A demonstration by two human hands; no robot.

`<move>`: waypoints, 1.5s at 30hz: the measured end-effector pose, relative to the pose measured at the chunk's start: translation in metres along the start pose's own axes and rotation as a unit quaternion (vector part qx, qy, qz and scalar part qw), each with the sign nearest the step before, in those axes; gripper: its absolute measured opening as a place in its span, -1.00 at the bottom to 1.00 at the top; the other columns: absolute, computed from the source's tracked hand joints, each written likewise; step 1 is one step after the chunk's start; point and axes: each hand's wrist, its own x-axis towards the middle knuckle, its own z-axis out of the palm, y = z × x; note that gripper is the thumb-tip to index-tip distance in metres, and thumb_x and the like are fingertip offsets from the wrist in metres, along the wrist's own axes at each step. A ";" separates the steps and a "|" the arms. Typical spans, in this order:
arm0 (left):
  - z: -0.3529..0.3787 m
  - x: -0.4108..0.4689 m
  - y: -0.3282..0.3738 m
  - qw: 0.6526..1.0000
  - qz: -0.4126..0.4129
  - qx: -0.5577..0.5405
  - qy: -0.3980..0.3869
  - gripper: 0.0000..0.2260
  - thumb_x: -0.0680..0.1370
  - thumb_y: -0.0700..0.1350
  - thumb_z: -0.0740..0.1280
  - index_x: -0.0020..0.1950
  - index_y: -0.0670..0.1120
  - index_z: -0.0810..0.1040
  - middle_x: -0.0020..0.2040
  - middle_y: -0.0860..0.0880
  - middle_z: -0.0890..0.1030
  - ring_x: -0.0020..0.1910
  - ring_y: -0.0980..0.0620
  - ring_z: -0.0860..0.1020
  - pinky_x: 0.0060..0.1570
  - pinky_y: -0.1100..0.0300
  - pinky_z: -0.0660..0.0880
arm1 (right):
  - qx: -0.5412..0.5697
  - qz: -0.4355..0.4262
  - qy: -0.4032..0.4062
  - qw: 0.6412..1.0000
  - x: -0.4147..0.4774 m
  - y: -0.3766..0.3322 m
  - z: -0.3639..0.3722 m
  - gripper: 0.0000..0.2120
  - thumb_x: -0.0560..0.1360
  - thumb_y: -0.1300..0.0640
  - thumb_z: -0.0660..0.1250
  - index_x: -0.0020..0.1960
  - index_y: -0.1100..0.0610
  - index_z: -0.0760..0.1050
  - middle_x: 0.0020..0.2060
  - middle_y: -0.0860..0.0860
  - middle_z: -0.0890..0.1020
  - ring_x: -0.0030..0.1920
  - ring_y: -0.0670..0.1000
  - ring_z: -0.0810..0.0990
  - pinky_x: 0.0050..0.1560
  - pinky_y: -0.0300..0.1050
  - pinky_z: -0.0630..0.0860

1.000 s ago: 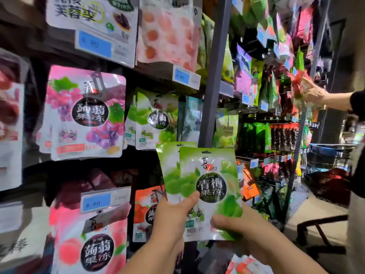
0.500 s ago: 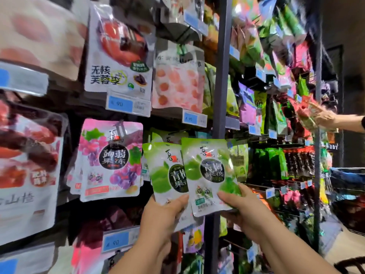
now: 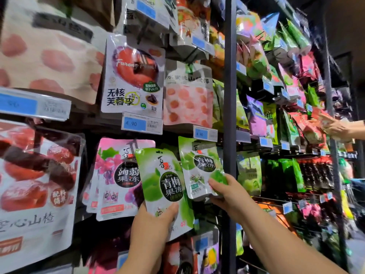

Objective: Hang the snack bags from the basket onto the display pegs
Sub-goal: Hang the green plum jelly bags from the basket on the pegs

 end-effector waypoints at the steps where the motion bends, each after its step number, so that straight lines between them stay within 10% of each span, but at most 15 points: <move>1: -0.001 0.000 0.000 1.000 -0.003 0.000 0.005 -0.86 0.43 -0.14 0.51 -0.07 -0.03 0.60 -0.27 0.07 0.65 -0.28 0.07 0.56 -0.31 0.24 0.37 | -0.002 0.002 -0.001 1.000 0.003 0.001 0.002 -0.75 0.52 0.19 0.43 0.17 0.12 0.50 -0.09 0.03 0.66 -0.14 0.01 0.63 -0.24 -0.16 0.59; 14: -0.009 -0.002 0.001 0.999 0.008 0.040 -0.007 -0.81 0.46 -0.11 0.48 -0.08 -0.19 0.55 -0.44 -0.02 0.45 -0.46 -0.03 0.37 -0.37 0.31 0.33 | 0.004 -0.002 -0.042 0.999 0.014 0.011 -0.002 -0.72 0.55 0.12 0.37 0.23 0.17 0.51 -0.05 0.08 0.71 -0.20 -0.01 0.67 -0.10 -0.08 0.56; 21: -0.006 -0.003 0.001 1.000 -0.004 0.018 0.018 -0.85 0.45 -0.12 0.49 -0.14 -0.05 0.52 -0.16 -0.27 0.58 -0.16 -0.35 0.52 -0.09 -0.30 0.53 | 0.018 -0.013 -0.029 0.999 0.011 0.012 -0.008 -0.61 0.47 0.06 0.43 0.25 0.19 0.51 0.04 0.14 0.70 -0.03 0.10 0.63 -0.05 -0.03 0.55; 27: -0.005 -0.005 -0.002 0.999 -0.024 -0.010 0.024 -0.79 0.45 -0.15 0.50 0.06 -0.06 0.63 -0.11 -0.01 0.71 -0.16 0.08 0.63 -0.27 0.30 0.42 | 0.031 -0.021 -0.042 0.998 0.011 0.006 -0.009 -0.67 0.42 0.05 0.42 0.14 0.16 0.55 -0.08 0.10 0.71 -0.16 0.05 0.64 -0.17 -0.11 0.53; 45: -0.005 -0.001 -0.007 0.999 -0.033 -0.031 0.028 -0.76 0.43 -0.18 0.52 0.05 0.02 0.62 -0.11 0.10 0.71 -0.06 0.05 0.66 -0.11 0.17 0.51 | -0.034 -0.006 -0.034 0.999 0.034 0.012 -0.006 -0.74 0.54 0.06 0.39 0.20 0.12 0.53 -0.15 0.01 0.69 -0.26 -0.06 0.63 -0.34 -0.22 0.53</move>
